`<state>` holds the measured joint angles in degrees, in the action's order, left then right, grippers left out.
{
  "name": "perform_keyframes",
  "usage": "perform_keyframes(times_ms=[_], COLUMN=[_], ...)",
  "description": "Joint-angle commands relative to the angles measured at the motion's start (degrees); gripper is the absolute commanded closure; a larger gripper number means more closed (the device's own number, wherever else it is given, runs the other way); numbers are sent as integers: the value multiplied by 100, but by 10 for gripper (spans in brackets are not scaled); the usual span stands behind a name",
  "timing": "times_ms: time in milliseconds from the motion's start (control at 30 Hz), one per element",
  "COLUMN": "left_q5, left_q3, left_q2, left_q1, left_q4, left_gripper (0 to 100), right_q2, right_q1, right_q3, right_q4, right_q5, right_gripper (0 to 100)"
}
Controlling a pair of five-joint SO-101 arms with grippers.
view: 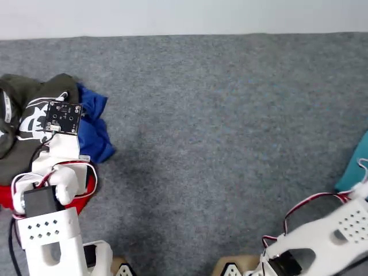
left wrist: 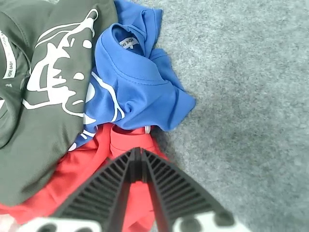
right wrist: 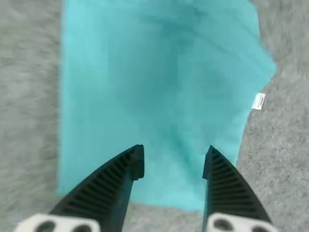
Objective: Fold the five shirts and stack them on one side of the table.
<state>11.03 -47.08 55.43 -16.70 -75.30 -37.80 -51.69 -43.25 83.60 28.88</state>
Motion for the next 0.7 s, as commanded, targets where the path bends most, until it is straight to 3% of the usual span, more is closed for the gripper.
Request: perform_keyframes(times_ms=[0, 367, 667], left_q5=[0, 0, 0], left_q3=[31, 31, 22], left_q2=[97, 97, 88], left_q1=[44, 18, 35], left_q4=[-26, -35, -26], left_gripper=[996, 996, 996], right_q2=[848, 1200, 919], right_q1=[400, 1086, 910], right_q3=[-202, -202, -149], right_q4=[356, 1473, 1007], right_q5=[-466, -1626, -1829], right_gripper=[791, 794, 794])
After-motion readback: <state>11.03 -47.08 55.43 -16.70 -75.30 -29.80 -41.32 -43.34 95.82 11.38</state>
